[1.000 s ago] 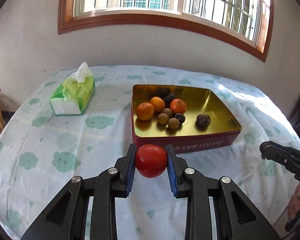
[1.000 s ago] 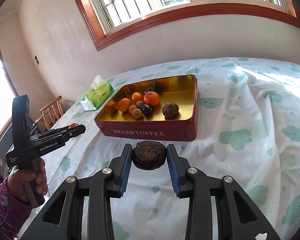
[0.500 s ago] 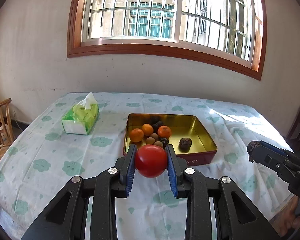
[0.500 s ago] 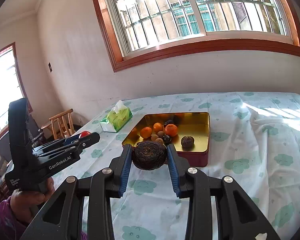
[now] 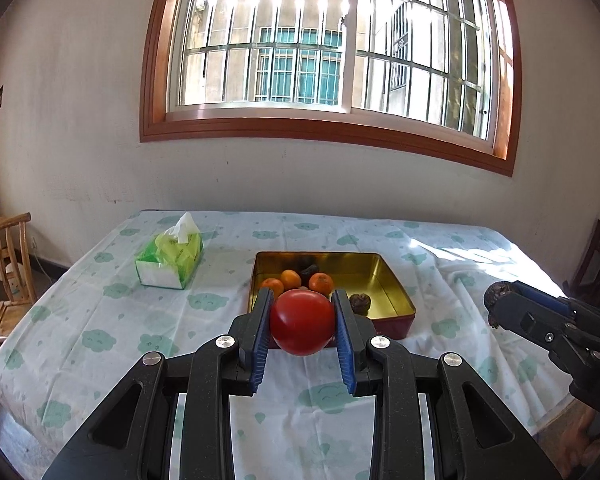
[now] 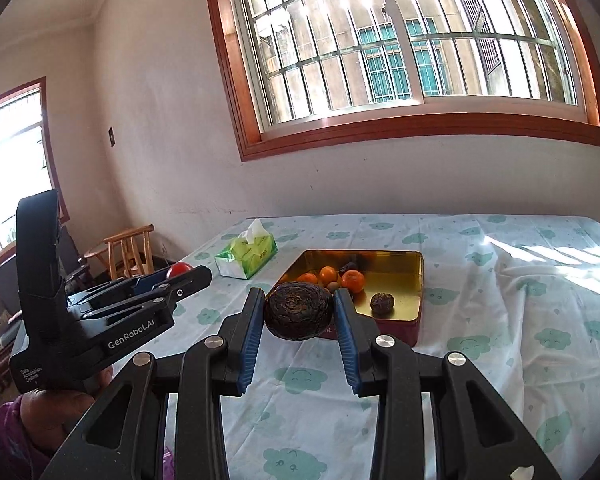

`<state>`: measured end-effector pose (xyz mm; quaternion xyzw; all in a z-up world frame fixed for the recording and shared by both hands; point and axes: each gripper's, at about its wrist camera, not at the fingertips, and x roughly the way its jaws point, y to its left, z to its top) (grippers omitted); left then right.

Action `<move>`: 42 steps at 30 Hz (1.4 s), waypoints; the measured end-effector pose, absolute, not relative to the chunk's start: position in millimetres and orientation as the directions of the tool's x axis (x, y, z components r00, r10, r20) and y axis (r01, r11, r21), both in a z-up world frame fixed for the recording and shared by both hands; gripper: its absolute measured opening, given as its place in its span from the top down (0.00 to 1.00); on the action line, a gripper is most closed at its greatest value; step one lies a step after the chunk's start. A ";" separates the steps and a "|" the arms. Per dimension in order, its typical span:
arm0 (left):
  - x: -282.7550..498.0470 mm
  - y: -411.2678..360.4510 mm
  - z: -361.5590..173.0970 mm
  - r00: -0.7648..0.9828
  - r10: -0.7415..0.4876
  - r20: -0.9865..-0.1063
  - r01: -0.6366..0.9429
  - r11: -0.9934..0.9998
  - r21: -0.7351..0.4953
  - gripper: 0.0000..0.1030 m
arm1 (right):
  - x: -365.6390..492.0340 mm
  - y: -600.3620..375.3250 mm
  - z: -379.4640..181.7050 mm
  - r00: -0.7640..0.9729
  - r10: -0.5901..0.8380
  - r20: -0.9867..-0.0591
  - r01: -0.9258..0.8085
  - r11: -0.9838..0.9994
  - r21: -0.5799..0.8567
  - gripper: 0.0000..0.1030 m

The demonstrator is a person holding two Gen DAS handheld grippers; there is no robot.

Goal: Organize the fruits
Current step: 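Carry the red fruit and dark round fruit over the red tin with both tools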

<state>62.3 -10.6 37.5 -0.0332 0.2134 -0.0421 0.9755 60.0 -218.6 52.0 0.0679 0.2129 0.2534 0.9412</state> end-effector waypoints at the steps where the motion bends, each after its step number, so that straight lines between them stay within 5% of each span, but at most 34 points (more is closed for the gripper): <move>1: 59.1 -9.8 38.9 0.908 -0.097 -0.408 0.068 0.994 -0.084 0.70 | 57.9 -218.3 53.4 0.783 0.506 -0.363 -0.449 0.863 0.233 0.68; 20: 11.6 2.5 69.6 0.952 -0.070 -0.297 0.048 0.996 -0.081 0.70 | 15.1 -206.2 88.2 0.819 0.505 -0.273 -0.476 0.863 0.167 0.68; 42: 10.9 1.5 69.5 0.952 -0.057 -0.301 0.038 0.997 -0.068 0.70 | 16.5 -205.2 87.1 0.816 0.509 -0.275 -0.479 0.861 0.173 0.68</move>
